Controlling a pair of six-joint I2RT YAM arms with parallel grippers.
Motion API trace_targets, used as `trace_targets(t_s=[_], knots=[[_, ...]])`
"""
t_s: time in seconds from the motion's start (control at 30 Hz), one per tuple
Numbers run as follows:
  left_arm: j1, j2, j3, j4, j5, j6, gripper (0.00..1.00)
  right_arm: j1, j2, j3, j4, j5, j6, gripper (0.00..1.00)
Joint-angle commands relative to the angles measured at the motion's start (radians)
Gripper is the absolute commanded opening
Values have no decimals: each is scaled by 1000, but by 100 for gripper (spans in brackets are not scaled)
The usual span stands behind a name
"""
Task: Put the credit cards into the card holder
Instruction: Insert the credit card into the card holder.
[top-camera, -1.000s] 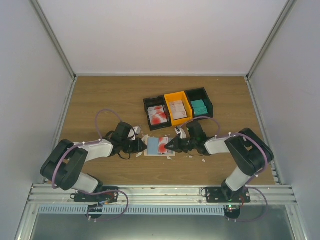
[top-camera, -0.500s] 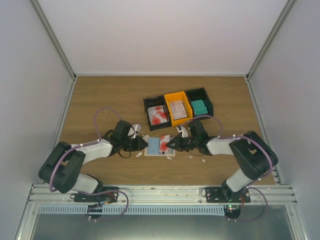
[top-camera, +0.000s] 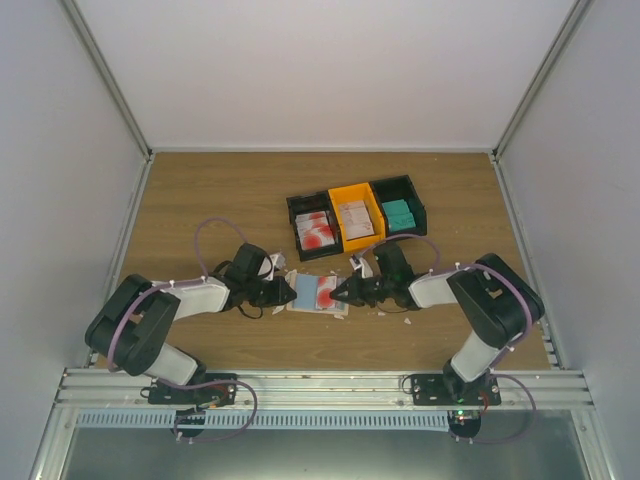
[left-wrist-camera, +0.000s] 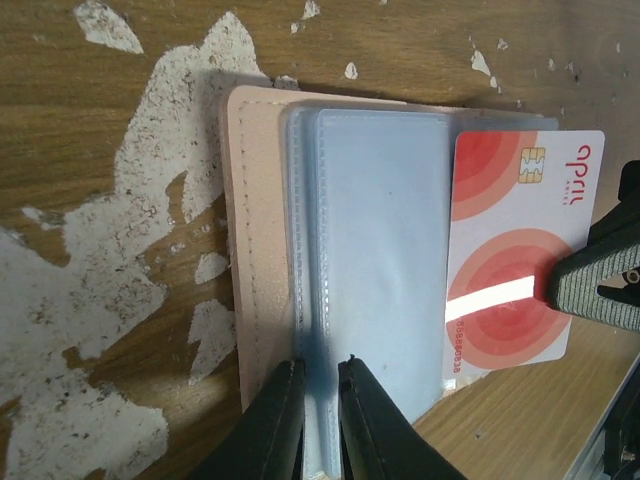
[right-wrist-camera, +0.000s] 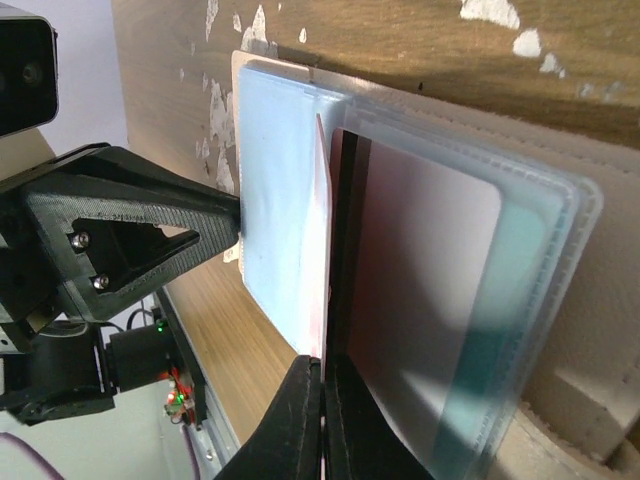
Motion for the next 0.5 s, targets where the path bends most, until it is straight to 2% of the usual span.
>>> trace_targets(t_s=[0.0,0.47], knots=[[-12,21,5,39,-16,13,14,-6,35,8,46,-42,27,1],[-22,21,-9,40,-32,12,13,10,113,31,127,-56,102,1]])
